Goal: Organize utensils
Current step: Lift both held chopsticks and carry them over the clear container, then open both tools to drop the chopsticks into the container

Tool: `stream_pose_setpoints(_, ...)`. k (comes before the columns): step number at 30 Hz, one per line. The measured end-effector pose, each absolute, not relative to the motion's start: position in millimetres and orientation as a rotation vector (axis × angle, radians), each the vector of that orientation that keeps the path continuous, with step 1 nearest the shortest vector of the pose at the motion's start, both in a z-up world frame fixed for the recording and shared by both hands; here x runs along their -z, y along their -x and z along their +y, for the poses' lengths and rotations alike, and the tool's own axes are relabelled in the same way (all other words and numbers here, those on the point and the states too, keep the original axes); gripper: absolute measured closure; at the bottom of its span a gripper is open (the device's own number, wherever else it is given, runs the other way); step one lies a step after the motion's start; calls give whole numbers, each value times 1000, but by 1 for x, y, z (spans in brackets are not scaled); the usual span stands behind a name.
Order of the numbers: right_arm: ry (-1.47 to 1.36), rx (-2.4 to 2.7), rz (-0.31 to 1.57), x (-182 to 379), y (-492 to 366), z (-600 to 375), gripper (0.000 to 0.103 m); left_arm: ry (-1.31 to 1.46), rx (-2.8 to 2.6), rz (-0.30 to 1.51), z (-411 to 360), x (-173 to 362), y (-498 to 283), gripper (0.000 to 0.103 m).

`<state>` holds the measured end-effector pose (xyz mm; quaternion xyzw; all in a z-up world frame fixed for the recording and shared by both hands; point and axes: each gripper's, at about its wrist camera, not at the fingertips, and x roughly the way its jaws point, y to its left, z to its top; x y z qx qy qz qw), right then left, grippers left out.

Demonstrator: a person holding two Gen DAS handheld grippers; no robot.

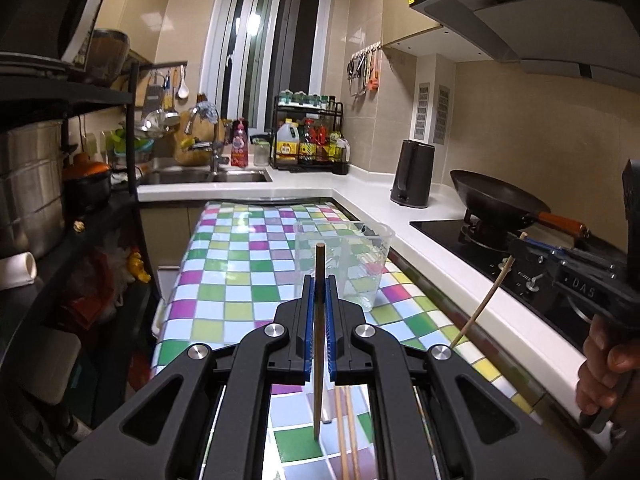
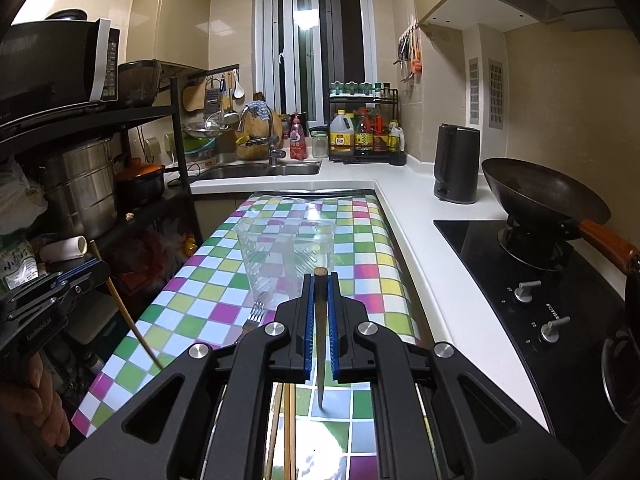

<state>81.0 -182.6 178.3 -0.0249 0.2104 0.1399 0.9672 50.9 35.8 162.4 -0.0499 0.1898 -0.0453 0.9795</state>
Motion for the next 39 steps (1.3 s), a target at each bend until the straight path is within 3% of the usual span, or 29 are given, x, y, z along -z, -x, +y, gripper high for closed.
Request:
stream_pose_setpoints(10, -48, -357, 384, -246, -125, -186, 96, 193, 179, 447, 59, -224, -114, 98)
stream_pose_setpoints(17, -45, -380, 238, -322, -157, -171, 96, 194, 212, 359, 62, -284, -169, 98)
stream_pose_setpoints(22, -50, -370, 199, -339, -190, -164, 96, 192, 200, 280, 60, -309, -208, 98)
stream_pose_setpoints(28, -46, -346, 256, -307, -232, -154, 96, 200, 177, 288, 60, -285, -254, 98)
stream_pose_setpoints(39, -41, -362, 452, -227, -273, -144, 96, 220, 188, 513, 48, -191, -309, 98)
